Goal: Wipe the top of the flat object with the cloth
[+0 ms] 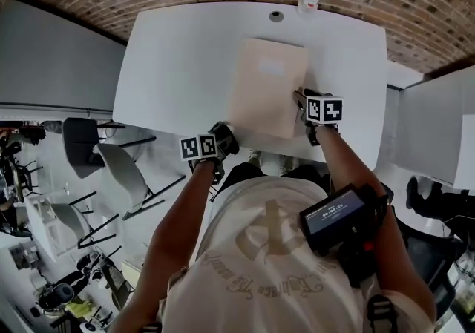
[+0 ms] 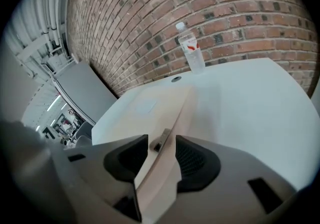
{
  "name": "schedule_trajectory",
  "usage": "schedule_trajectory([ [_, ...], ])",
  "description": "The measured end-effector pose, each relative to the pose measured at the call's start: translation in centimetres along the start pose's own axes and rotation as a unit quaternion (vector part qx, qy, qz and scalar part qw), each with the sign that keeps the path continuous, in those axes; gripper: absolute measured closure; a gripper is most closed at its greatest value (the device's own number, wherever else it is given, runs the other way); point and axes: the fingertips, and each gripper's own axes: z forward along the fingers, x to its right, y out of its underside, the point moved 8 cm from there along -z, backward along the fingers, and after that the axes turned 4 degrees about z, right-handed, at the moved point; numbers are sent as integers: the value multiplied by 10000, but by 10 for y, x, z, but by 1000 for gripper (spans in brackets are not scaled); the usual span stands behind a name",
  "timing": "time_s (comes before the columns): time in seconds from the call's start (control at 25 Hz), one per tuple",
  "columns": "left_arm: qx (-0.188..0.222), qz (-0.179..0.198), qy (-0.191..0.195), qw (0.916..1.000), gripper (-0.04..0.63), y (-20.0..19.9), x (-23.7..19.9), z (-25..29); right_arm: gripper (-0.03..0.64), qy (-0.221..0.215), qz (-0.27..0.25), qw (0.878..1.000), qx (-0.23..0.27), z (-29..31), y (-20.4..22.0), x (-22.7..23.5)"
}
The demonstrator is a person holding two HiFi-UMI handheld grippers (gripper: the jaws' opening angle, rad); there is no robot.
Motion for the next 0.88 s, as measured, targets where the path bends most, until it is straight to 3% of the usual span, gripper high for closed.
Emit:
schedule_trajectory([
  [0.2,-50,-94,69,9999,491,0,13,11,438,-178,109,9996,-182,1,10,2],
  [0.52,-493,276,300,9980,491,10,50,32,448,-347,-42,9990,-277,3,7,3],
  [0.88,-1000,760,755,9892,491,24,94,59,448,-396,-140,9987,-285,3,10,4],
])
